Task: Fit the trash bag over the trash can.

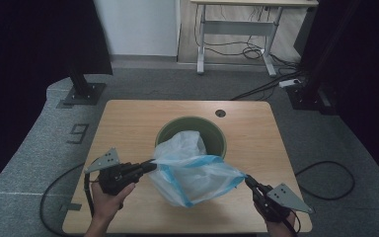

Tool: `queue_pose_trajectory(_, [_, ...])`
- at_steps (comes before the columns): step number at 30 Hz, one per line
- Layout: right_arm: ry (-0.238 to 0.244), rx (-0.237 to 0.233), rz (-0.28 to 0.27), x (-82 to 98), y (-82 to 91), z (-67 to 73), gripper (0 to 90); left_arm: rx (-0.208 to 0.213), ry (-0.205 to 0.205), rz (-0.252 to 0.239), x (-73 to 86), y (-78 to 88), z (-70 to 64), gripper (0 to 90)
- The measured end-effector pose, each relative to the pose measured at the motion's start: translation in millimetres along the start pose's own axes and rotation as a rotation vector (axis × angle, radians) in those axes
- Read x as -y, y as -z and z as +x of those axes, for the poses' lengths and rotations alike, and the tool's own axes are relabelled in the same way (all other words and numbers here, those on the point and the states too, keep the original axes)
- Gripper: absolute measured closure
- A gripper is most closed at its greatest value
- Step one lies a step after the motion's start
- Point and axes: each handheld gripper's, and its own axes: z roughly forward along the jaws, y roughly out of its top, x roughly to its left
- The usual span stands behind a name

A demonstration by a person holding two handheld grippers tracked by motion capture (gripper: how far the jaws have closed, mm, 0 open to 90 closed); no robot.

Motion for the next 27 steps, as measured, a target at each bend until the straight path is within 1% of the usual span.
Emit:
queue_pose_trajectory(1, [0.000,0.000,0.000,0.0,0.0,0.0,89.0,-0.001,0.008,0.002,4.2,0.3,1.5,89.3])
queue_pose_trajectory(2, [-0.016,-0.021,0.009,5.5,-1.2,2.0,89.0,0.000,0.018,0.002,7.7,0.4,3.2,89.3])
queue_pose_trajectory(3, [-0.016,-0.021,0.009,5.5,-1.2,2.0,89.0,0.001,0.026,0.002,10.7,0.5,4.7,89.3])
queue_pose_trajectory(6, [-0.029,-0.045,0.017,9.4,-2.0,3.4,88.8,-0.001,0.031,0.009,16.4,0.5,7.4,89.3])
queue_pose_trajectory(9, [-0.028,-0.055,0.020,9.2,-0.1,3.8,88.9,-0.015,0.031,0.015,19.8,0.6,9.8,89.2])
queue_pose_trajectory(10, [-0.028,-0.066,0.029,10.9,1.5,5.6,88.9,-0.024,0.036,0.021,22.7,0.8,12.7,89.1])
queue_pose_trajectory(11, [-0.028,-0.066,0.029,10.9,1.5,5.6,88.9,-0.024,0.036,0.021,22.7,0.8,12.7,89.1])
queue_pose_trajectory(12, [-0.025,-0.075,0.043,15.1,1.8,7.8,88.9,-0.027,0.041,0.022,24.2,0.7,14.3,89.1])
queue_pose_trajectory(14, [-0.029,-0.078,0.057,20.1,1.1,8.8,88.9,-0.035,0.051,0.027,27.6,-0.2,17.8,89.1])
queue_pose_trajectory(17, [-0.039,-0.079,0.065,24.5,-0.6,8.5,88.9,-0.044,0.056,0.030,29.0,-1.2,20.3,89.0])
queue_pose_trajectory(19, [-0.048,-0.075,0.075,27.7,-3.0,7.5,88.9,-0.061,0.060,0.036,30.2,-2.4,24.8,88.9])
queue_pose_trajectory(22, [-0.057,-0.077,0.095,31.0,-8.3,5.1,88.9,-0.074,0.076,0.034,32.1,-3.9,31.1,88.9])
queue_pose_trajectory(24, [-0.054,-0.077,0.114,33.8,-12.9,3.5,88.9,-0.077,0.081,0.031,33.0,-4.2,33.3,88.9])
queue_pose_trajectory(27, [-0.060,-0.082,0.126,37.4,-15.6,2.7,88.9,-0.078,0.082,0.027,33.9,-4.2,33.9,88.9])
